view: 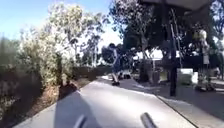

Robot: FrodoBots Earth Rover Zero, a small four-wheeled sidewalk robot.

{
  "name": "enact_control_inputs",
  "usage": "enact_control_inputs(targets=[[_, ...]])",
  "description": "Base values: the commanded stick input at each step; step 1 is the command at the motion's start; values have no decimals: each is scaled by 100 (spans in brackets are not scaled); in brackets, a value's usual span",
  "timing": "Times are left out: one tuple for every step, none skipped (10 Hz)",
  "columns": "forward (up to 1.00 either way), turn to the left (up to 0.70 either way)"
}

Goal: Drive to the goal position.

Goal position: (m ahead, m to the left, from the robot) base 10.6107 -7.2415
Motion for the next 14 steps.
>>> enact_control_inputs(targets=[[98,39],[98,34],[97,0],[97,0],[97,0],[54,0],[-24,0],[-86,0],[-99,0],[-100,0],[-99,0],[-47,0],[0,0],[0,0]])
